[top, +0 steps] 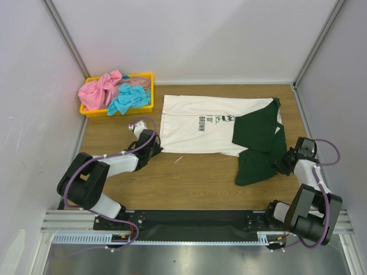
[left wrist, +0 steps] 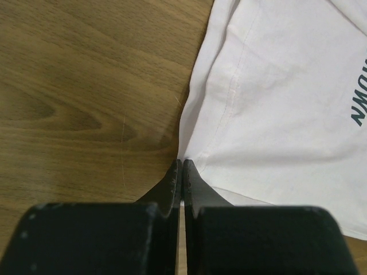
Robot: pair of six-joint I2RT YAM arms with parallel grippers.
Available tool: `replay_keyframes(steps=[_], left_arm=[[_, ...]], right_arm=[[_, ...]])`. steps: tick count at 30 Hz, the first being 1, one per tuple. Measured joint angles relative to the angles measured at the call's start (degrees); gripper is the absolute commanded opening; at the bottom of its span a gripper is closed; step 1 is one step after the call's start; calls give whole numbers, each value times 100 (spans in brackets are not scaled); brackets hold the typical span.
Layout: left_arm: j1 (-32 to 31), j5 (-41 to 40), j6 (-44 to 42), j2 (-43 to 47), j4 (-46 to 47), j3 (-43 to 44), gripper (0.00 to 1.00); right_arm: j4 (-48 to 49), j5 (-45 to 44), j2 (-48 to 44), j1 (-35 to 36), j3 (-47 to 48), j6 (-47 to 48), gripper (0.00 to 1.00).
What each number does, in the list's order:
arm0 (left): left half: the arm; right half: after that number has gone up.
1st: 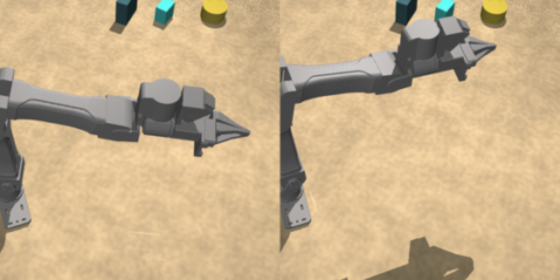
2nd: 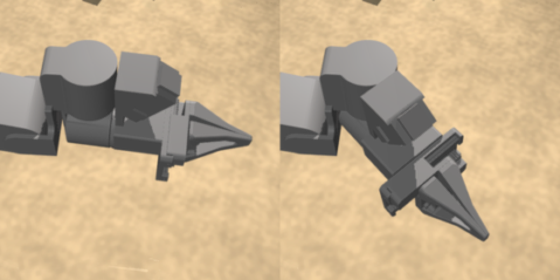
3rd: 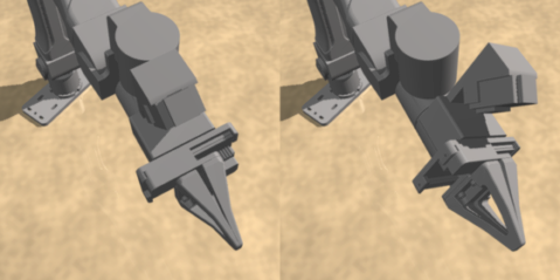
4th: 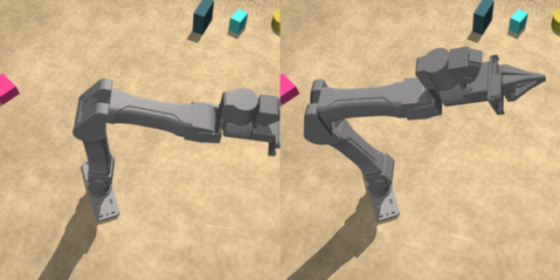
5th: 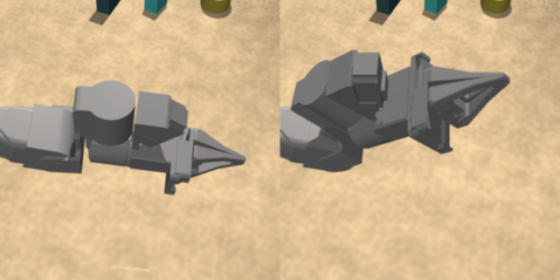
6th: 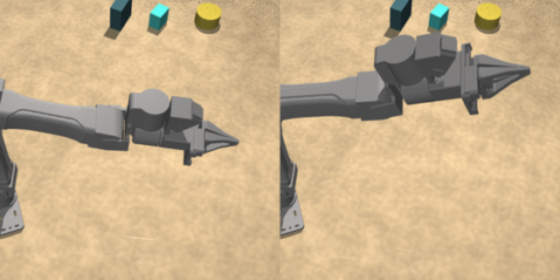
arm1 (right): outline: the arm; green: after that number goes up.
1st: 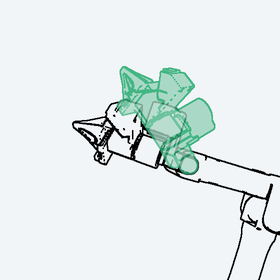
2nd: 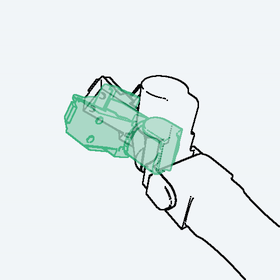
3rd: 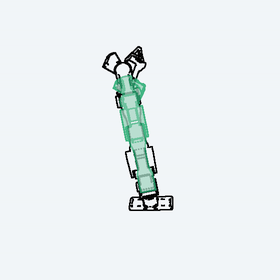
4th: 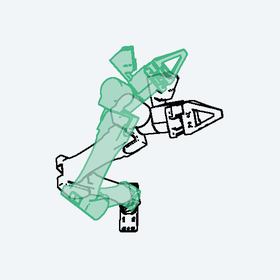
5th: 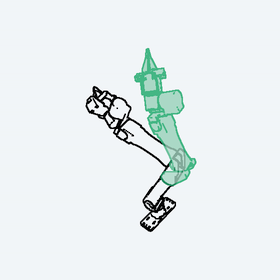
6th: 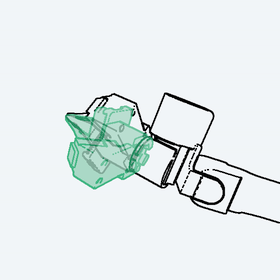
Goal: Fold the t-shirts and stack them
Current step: Fold the tshirt
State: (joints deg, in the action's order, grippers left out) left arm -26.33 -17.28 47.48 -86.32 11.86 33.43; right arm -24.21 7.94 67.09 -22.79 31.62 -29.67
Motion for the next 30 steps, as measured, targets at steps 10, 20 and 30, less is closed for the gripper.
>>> replay_keyframes(steps=[10, 20, 30], left_arm=[[7, 101, -57, 31, -57, 0, 0], [7, 109, -57, 31, -72, 0, 0], [7, 94, -57, 160, -284, 17, 0]], right_arm=[[-76, 70, 0, 2, -35, 136, 63], [-15, 175, 199, 120, -52, 184, 30], [-181, 138, 258, 227, 70, 184, 0]])
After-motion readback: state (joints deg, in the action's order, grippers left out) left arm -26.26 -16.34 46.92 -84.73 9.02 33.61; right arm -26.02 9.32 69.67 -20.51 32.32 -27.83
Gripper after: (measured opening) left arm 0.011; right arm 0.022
